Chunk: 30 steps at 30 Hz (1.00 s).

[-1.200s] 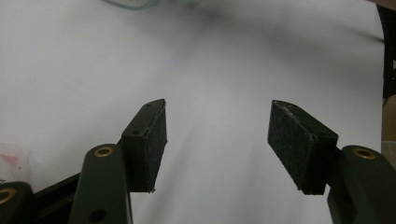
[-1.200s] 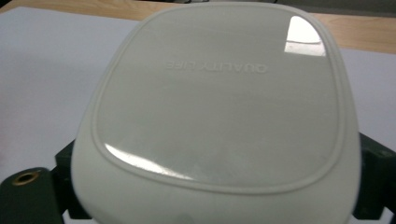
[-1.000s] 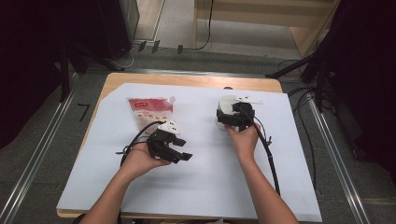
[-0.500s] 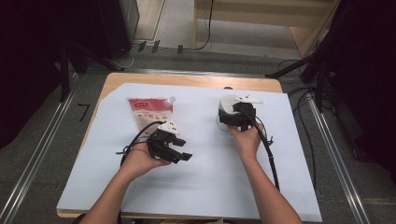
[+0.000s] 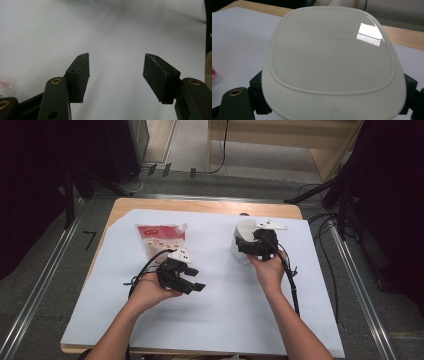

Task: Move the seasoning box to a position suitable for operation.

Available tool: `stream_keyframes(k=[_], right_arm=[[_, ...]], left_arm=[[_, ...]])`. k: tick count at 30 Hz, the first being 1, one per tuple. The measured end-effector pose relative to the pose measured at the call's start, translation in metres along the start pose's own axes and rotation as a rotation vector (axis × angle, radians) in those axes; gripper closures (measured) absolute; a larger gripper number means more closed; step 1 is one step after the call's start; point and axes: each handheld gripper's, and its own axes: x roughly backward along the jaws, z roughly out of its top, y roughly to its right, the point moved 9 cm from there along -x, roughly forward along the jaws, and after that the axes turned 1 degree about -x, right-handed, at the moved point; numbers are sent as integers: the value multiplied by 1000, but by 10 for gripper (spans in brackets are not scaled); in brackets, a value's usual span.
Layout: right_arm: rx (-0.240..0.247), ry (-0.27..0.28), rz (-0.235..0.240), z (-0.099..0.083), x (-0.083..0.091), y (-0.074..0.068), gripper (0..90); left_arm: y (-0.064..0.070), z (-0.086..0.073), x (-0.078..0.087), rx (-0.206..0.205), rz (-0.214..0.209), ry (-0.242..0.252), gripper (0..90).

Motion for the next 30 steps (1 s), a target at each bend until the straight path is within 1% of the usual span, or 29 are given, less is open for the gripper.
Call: stream_keyframes(k=[3,8,11,12,13,15,16,18,19,22,24,27,30], right_arm=[[38,-2,26,3,12,-4,157],[113,-11,75,3,31,-14,157],[123,-13,110,0,40,-20,157],[136,-15,123,-1,44,-22,157],[149,-11,127,-2,46,-23,158],[150,-14,148,-6,53,-27,157],[149,-15,161,-7,56,-29,158],[155,-17,181,-11,61,-32,158],[165,-18,192,-14,65,-34,158],[182,-19,209,-20,69,-38,159],[190,-27,221,-25,71,-40,159],[210,-27,232,-30,71,-45,159],[223,-31,253,-35,72,-49,159]], left_arm=[[0,0,0,1,-2,0,390],[-1,-1,0,-4,3,-20,390],[-1,-1,0,-5,6,-14,390],[-1,-1,0,-1,7,-13,391],[0,0,0,6,-3,7,393],[-2,2,2,3,10,20,397],[-2,3,2,3,7,27,398],[-2,2,1,11,4,28,398],[-2,2,1,16,5,26,398],[-3,1,0,26,1,25,399],[-2,2,0,34,-1,32,399],[-3,2,2,21,6,24,399],[-3,2,3,17,5,30,399]])
